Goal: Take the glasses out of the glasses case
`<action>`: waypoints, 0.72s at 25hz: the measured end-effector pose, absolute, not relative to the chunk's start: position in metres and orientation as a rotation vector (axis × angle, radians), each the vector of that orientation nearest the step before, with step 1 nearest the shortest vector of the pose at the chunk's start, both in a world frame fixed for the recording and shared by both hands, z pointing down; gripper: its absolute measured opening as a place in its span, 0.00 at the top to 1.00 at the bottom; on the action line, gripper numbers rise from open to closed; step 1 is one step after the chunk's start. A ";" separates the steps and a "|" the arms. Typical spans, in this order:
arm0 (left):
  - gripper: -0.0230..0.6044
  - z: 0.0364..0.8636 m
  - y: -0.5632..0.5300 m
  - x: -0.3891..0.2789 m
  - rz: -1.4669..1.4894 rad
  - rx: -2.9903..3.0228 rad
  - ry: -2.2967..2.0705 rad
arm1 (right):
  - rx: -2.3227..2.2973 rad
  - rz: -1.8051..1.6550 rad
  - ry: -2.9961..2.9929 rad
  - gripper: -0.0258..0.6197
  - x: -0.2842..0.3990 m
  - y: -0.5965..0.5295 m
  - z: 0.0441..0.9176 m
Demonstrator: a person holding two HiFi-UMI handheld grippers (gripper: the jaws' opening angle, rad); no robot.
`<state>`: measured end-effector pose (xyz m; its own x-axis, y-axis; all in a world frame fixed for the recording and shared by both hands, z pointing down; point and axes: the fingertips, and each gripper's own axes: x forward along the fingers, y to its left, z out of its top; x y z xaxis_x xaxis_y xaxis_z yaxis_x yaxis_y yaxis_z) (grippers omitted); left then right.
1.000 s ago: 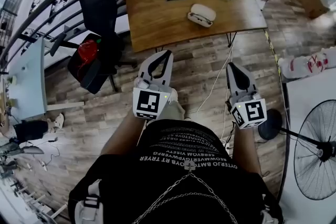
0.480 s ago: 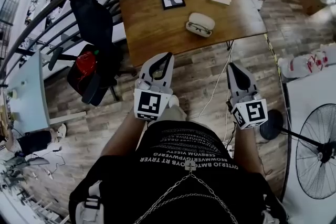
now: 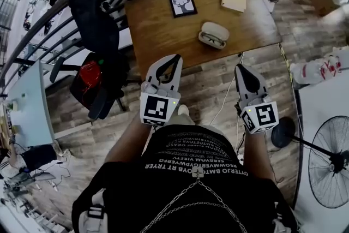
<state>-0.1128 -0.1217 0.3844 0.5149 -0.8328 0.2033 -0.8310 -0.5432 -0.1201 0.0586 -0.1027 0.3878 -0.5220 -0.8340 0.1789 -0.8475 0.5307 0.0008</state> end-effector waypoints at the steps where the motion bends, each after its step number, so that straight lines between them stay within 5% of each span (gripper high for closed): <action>1: 0.92 0.385 -0.125 -0.116 -0.373 -2.729 1.498 | 1.446 0.128 -2.608 0.94 0.055 -0.107 0.388; 18: 0.92 0.394 -0.134 -0.117 -0.364 -2.793 1.387 | 1.546 0.129 -2.555 0.94 0.053 -0.108 0.389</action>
<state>-0.1171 -0.1341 0.3942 0.5827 -0.7862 0.2057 -0.7859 -0.6096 -0.1039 0.0529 -0.1082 0.3888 -0.4563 -0.8725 0.1745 -0.8857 0.4643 0.0054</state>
